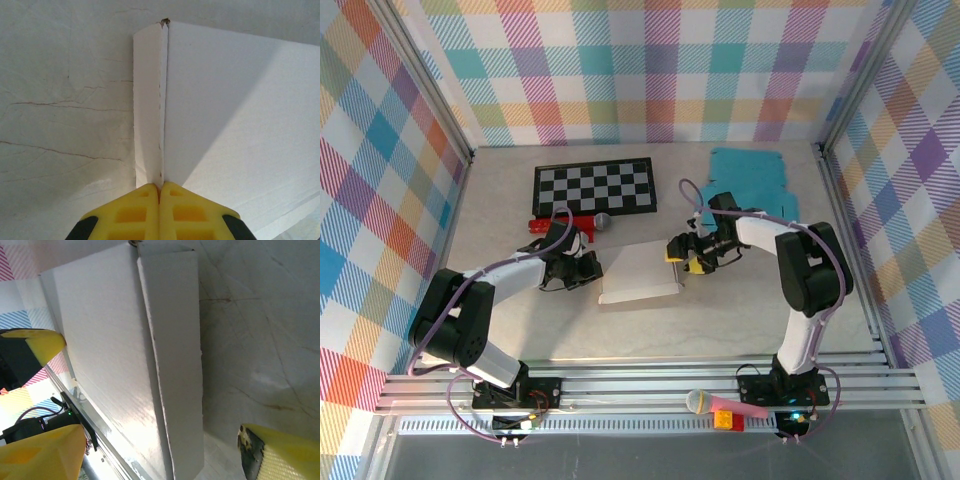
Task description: Fold the paper box
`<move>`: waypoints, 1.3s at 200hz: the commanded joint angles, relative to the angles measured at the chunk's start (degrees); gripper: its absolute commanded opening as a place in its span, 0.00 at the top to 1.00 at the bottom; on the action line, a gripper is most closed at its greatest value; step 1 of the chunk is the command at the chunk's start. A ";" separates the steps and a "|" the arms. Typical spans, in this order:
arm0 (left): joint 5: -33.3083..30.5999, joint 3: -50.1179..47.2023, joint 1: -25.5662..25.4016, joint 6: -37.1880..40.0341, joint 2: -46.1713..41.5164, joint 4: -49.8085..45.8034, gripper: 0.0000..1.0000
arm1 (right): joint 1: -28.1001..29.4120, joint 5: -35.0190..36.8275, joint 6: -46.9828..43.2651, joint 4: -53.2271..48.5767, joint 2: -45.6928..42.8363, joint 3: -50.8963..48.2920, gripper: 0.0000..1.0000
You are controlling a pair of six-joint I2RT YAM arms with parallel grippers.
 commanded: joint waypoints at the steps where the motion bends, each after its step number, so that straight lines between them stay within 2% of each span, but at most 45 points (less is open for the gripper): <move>1: -4.36 -2.66 1.20 0.83 3.53 -7.36 0.95 | 1.20 -3.67 0.87 1.88 2.56 1.83 0.20; 62: -1.83 -5.16 3.76 -0.63 3.27 -3.43 0.95 | 4.38 -7.95 2.76 3.76 6.33 3.91 0.24; 93: -1.12 -5.00 3.86 -0.63 3.27 -2.99 0.94 | 6.32 -9.98 5.88 5.84 5.88 5.01 0.32; 135: -0.06 -2.01 3.86 -0.74 -0.05 -4.40 0.78 | 6.51 -10.36 15.63 12.86 2.30 2.66 0.42; 158: -0.57 0.27 3.86 -1.14 -6.74 -4.42 0.70 | 6.35 -10.20 18.29 10.28 2.12 3.27 0.53; 178: -0.05 2.46 3.39 -0.32 -12.43 -4.12 0.67 | 5.80 -11.42 21.17 10.14 1.34 2.54 0.55; 203: 2.21 5.00 0.59 7.00 -16.60 -2.91 0.67 | 4.17 -13.01 26.93 11.09 -1.17 0.55 0.57; 231: 2.95 4.42 -7.41 21.30 -22.09 -0.83 0.66 | 1.87 -15.63 32.52 9.47 -3.64 -0.32 0.59; 260: -3.21 7.99 -17.22 35.32 -21.09 -11.86 0.63 | -0.20 -17.66 35.74 1.00 -4.03 0.99 0.62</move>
